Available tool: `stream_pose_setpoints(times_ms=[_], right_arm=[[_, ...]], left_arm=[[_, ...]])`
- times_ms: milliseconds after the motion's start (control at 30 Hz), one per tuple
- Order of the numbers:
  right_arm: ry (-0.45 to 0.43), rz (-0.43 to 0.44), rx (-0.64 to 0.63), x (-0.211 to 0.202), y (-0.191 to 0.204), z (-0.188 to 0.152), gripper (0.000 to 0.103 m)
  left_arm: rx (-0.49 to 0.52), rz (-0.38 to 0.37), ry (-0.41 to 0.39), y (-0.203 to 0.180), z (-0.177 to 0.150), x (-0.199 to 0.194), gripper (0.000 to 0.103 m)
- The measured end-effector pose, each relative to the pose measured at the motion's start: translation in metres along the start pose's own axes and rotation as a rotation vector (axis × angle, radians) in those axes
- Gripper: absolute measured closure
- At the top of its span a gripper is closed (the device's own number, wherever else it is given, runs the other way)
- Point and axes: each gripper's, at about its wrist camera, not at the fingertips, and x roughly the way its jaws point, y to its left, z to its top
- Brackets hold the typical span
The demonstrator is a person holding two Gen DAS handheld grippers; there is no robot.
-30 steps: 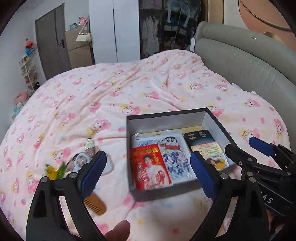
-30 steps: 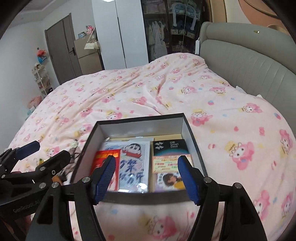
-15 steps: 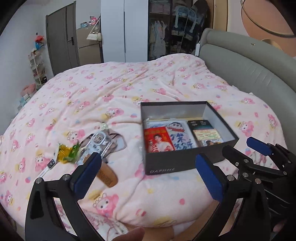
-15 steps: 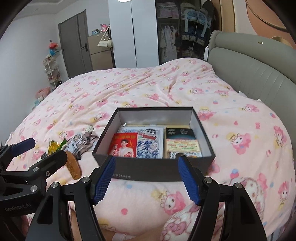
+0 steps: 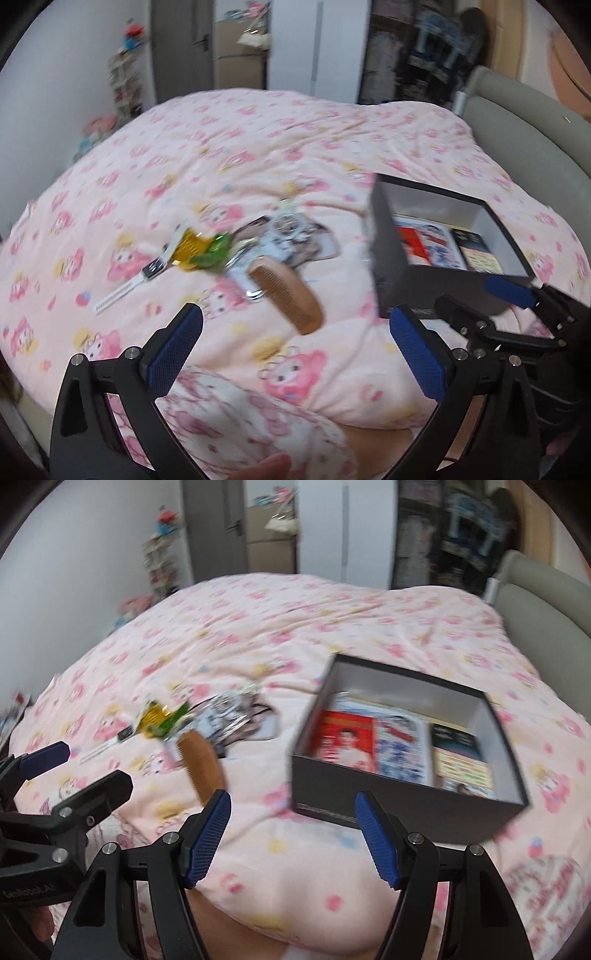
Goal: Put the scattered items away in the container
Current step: 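Move the left gripper toward the wooden comb on the bedspread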
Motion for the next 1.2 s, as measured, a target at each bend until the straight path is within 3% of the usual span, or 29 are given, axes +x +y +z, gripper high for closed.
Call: stream_pose_setpoints(times_ms=[100,200,267,333,533,667,700,733,767,800,867,967,1067,1200], right_arm=[[0.063,0.041,-0.008,0.033,0.015,0.006,0.036],[0.149,0.065,-0.013,0.074,0.028,0.007,0.036],[0.192,0.083,-0.008,0.092,0.035,0.007,0.036],[0.242,0.107,-0.013,0.115,0.043,0.005,0.036],[0.359,0.166,0.024,0.165,0.053,-0.004,0.036],[0.375,0.188,0.026,0.184,0.056,-0.013,0.035],[0.371,0.192,0.027,0.186,0.057,-0.015,0.037],[0.365,0.192,0.02,0.185,0.058,-0.016,0.047],[0.357,0.191,0.008,0.183,0.06,-0.016,0.055],[0.344,0.185,-0.007,0.178,0.062,-0.016,0.069],[0.32,0.191,-0.013,0.167,0.06,-0.015,0.079],[0.323,0.269,0.038,0.154,0.044,-0.017,0.091],[0.312,0.314,0.11,0.138,0.023,-0.023,0.092],[0.279,0.302,0.136,0.115,0.004,-0.028,0.092]], left_arm=[[-0.061,-0.009,0.046,0.024,0.005,0.026,0.003],[-0.154,-0.066,0.157,0.048,0.014,0.071,0.018],[-0.226,-0.1,0.206,0.06,0.019,0.097,0.019],[-0.269,-0.12,0.252,0.066,0.024,0.125,0.029],[-0.368,-0.177,0.402,0.069,0.024,0.192,0.033],[-0.374,-0.15,0.437,0.066,0.019,0.204,0.033],[-0.364,-0.147,0.433,0.065,0.018,0.204,0.038],[-0.348,-0.153,0.426,0.062,0.019,0.202,0.057],[-0.332,-0.189,0.429,0.057,0.018,0.2,0.066],[-0.317,-0.196,0.437,0.053,0.016,0.199,0.071],[-0.283,-0.203,0.43,0.045,0.014,0.195,0.08],[-0.267,-0.266,0.455,0.036,0.009,0.191,0.082],[-0.223,-0.341,0.478,0.022,0.002,0.185,0.082],[-0.167,-0.44,0.481,0.001,-0.003,0.174,0.082]])
